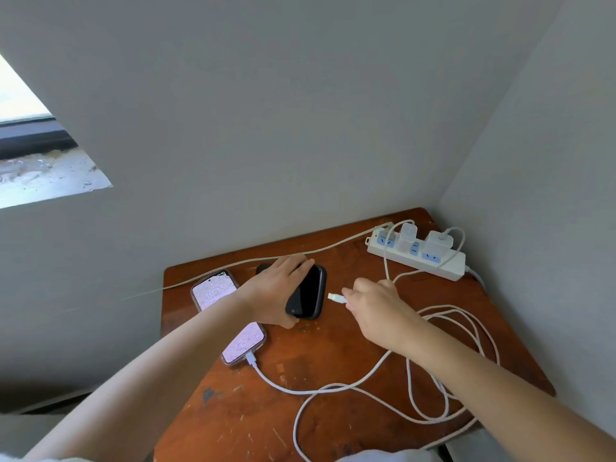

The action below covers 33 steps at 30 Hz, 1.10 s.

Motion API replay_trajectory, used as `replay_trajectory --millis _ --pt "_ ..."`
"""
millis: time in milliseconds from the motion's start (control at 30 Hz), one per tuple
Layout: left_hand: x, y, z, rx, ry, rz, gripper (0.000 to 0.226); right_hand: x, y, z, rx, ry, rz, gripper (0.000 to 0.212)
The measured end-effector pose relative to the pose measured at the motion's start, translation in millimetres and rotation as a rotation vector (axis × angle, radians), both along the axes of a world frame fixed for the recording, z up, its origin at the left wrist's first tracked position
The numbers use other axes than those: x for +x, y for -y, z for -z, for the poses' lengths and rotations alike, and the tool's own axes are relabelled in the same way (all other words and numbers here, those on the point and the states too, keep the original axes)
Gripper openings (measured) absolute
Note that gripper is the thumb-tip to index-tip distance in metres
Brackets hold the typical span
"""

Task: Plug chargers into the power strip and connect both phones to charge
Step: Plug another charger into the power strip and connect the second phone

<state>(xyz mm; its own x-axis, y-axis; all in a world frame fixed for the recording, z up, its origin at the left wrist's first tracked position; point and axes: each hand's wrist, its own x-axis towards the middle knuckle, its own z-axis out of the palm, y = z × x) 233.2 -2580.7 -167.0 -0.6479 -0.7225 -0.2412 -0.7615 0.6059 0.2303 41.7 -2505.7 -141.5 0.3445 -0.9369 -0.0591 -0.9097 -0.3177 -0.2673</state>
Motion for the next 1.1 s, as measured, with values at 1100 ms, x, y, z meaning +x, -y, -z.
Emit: replay_trajectory --millis 1100 --pt "-11.9 -12.6 10.4 -0.086 0.030 0.069 0.100 15.7 -18.2 -1.8 -0.351 0.024 0.208 0.018"
